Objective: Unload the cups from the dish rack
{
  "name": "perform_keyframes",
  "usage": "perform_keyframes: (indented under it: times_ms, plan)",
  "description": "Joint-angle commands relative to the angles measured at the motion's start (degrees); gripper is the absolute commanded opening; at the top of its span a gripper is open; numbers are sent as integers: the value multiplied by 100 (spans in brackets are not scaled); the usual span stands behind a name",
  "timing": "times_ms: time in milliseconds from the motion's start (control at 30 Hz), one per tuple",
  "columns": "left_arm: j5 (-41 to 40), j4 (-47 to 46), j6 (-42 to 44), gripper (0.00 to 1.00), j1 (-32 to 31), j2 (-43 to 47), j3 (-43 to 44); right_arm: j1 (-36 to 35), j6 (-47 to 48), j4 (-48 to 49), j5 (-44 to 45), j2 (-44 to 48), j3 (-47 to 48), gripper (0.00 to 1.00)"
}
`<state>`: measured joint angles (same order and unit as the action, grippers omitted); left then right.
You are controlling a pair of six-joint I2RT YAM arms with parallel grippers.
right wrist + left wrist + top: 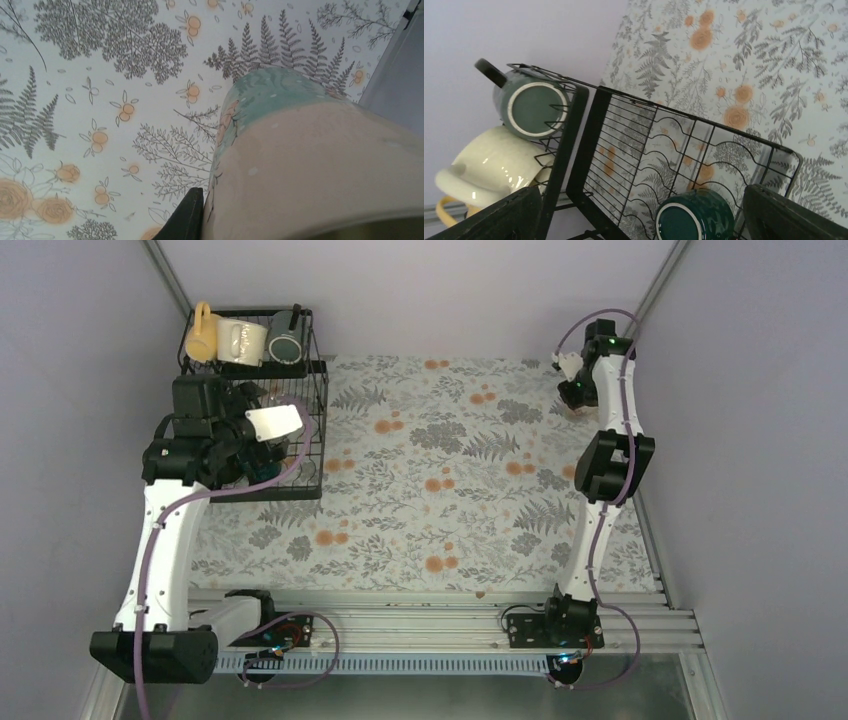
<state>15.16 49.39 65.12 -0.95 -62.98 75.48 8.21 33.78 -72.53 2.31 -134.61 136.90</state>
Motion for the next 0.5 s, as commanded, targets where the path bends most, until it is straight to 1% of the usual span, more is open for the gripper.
perform_keyframes:
  times_ms: [0,167,267,367,467]
  plan:
    - [517,304,738,100,315,26,-154,39,368,-5,224,109,16,3]
    - [886,155,1010,100,899,-92,-195,129,443,-37,195,38,-134,3]
    - [1107,368,1171,100,1214,-285,-35,172,491,-68,166,-42,-226,4]
    - [1329,596,1346,100,1491,-447,93,199,495,-61,116,-96,-239,8]
    - [1528,614,1478,100,1717,-494,85,204,482,-23,68,-97,-263,14]
